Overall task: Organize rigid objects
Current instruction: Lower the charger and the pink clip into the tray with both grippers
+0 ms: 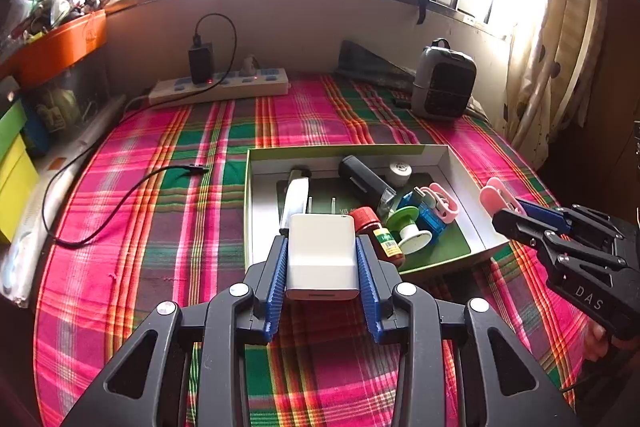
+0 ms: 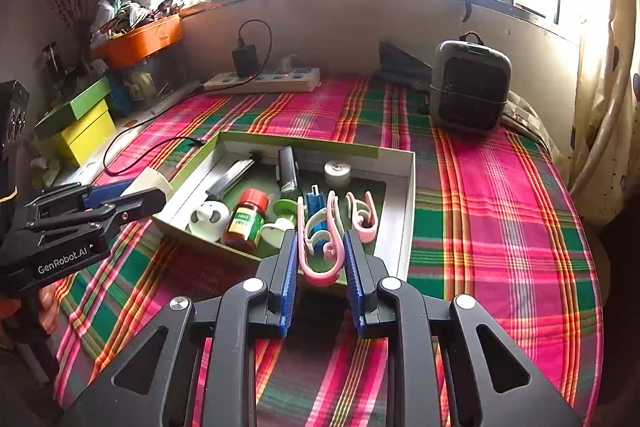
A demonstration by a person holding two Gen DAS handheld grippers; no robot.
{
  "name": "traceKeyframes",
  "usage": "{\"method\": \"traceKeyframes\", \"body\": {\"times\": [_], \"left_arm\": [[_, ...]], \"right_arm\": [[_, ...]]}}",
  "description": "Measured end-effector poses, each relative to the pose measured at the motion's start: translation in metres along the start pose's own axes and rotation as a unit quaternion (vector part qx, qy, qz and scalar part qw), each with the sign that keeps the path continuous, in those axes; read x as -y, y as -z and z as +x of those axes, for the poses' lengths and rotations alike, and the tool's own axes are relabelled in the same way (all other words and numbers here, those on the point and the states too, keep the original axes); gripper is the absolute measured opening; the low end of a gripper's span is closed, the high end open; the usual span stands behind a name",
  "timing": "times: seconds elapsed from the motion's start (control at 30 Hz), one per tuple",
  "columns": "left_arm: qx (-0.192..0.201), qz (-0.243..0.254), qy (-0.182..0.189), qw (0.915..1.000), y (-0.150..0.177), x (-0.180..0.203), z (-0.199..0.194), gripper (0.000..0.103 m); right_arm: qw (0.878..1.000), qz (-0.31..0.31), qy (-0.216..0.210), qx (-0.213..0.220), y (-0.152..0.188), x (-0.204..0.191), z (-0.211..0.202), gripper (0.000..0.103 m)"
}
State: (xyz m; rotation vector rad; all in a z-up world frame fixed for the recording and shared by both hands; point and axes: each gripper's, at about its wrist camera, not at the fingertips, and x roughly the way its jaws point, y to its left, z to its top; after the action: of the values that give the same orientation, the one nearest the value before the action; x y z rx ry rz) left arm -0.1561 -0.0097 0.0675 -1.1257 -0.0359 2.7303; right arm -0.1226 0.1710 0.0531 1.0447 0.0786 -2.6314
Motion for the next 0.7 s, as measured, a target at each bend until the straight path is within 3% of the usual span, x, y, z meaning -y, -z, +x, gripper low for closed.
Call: {"method": "traceKeyframes", "body": {"times": [0.7], "left_arm": [[-0.021, -0.006, 0.016, 0.9996, -0.033, -0.003, 0.051, 0.033]], "right_arm": [[0.999, 0.029, 0.01, -0.015, -0.038, 0.04, 0.048, 0.024]]}}
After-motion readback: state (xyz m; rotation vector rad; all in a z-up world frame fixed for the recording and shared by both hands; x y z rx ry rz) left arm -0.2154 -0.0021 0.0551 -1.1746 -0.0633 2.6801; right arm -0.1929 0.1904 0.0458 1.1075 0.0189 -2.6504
